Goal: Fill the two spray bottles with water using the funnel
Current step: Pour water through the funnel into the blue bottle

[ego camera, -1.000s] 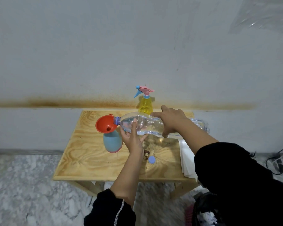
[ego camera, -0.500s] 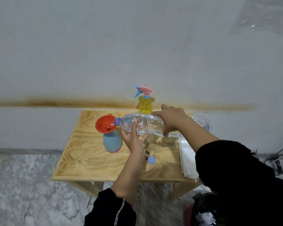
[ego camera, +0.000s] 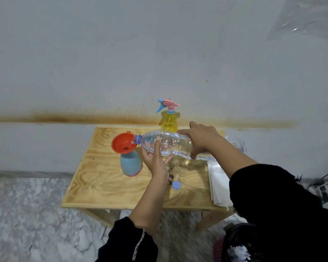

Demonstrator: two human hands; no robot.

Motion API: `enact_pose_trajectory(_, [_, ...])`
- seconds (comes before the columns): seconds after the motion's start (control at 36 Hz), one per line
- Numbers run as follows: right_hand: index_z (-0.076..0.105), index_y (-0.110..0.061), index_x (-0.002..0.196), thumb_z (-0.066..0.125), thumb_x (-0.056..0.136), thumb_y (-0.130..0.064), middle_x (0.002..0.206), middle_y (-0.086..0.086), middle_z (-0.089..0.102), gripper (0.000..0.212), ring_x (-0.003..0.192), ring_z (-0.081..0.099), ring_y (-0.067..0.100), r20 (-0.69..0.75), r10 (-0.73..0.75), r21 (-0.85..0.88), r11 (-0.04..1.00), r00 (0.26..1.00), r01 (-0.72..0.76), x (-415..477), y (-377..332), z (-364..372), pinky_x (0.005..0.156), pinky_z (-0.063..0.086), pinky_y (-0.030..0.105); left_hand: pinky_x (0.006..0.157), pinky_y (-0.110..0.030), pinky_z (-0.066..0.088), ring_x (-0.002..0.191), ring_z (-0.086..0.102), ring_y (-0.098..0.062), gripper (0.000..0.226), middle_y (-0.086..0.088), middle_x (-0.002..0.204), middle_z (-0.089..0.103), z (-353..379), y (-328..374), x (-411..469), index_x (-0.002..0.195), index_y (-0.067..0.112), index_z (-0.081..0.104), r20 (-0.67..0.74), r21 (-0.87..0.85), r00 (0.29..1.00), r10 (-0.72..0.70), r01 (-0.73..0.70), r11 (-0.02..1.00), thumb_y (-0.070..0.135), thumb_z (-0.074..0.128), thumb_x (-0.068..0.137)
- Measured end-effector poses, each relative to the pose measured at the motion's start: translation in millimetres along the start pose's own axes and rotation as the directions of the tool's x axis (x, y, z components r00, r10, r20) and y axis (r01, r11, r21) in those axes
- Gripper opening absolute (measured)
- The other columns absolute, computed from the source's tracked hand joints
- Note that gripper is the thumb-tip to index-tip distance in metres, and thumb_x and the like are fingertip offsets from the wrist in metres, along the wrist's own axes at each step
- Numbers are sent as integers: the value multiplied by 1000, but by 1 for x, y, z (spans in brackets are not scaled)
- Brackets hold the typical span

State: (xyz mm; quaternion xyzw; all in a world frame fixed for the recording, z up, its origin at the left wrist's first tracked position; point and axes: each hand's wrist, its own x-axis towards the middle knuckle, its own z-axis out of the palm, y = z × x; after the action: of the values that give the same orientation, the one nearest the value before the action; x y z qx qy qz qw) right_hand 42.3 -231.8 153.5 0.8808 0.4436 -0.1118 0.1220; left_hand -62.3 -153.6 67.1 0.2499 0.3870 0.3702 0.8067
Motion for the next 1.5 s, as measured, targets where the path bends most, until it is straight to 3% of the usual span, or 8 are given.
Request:
enact_pose_trajectory(0.33, [22,-45,141,80,62,-40,119,4,38,98,102,52,23,-55,45,271,962,997,-28,-5,5,35,67,40,32,48,-25,52,100,64,-18,67,1,133,47,0,10,1,135,36,40,92,189,993,69,-86,978,22,75,80])
enact_pose_trajectory(0.5, [20,-50,140,78,61,-42,103,-3,33,99,83,44,15,-182,126,510,860,975,-16,-9,14,64,63,40,29,59,-34,57,103,65,-23,78,0,123,56,16,18,2,138,34,40,266,337,949,171,-257,906,17,80,73])
enact_pose_trajectory(0.61, [21,-47,141,77,61,-42,103,-3,37,98,81,49,17,-287,217,658,753,933,27,-10,23,82,62,47,32,78,-48,57,106,62,-26,84,6,123,56,37,15,1,135,40,41,409,434,887,214,-396,809,28,86,64])
enact_pose_trajectory(0.72, [21,-38,145,79,65,-36,118,-3,43,99,102,48,11,-324,313,797,599,893,79,-7,31,100,81,47,35,93,-33,51,109,56,-7,86,9,125,56,63,7,-1,136,30,44,570,504,781,254,-577,643,30,88,62])
enact_pose_trajectory(0.92, [30,-28,142,85,61,-30,134,-2,50,98,126,45,15,-341,440,904,397,831,160,7,45,117,98,39,29,98,-31,45,117,50,-12,91,5,131,51,95,-11,-8,142,29,37,733,536,646,214,-741,403,28,85,65])
enact_pose_trajectory(1.19, [38,0,135,90,54,-24,132,13,53,99,123,50,26,-393,503,865,487,770,123,20,55,132,97,36,22,98,-33,46,124,47,-13,92,4,139,47,104,-32,0,142,30,37,794,541,590,146,-796,272,31,85,64])
enact_pose_trajectory(1.39, [37,8,132,88,56,-23,134,20,47,97,125,46,32,-406,462,844,521,788,130,26,56,132,103,37,32,91,-8,34,128,40,0,92,9,142,42,104,-35,2,143,36,32,799,547,579,164,-812,204,40,82,66])
enact_pose_trajectory(1.5, [34,7,134,86,60,-28,133,21,45,97,126,44,32,-409,447,842,521,796,140,25,54,130,105,35,33,95,-22,40,131,37,-4,94,9,146,36,101,-33,1,145,41,23,809,550,573,131,-817,174,44,79,69])
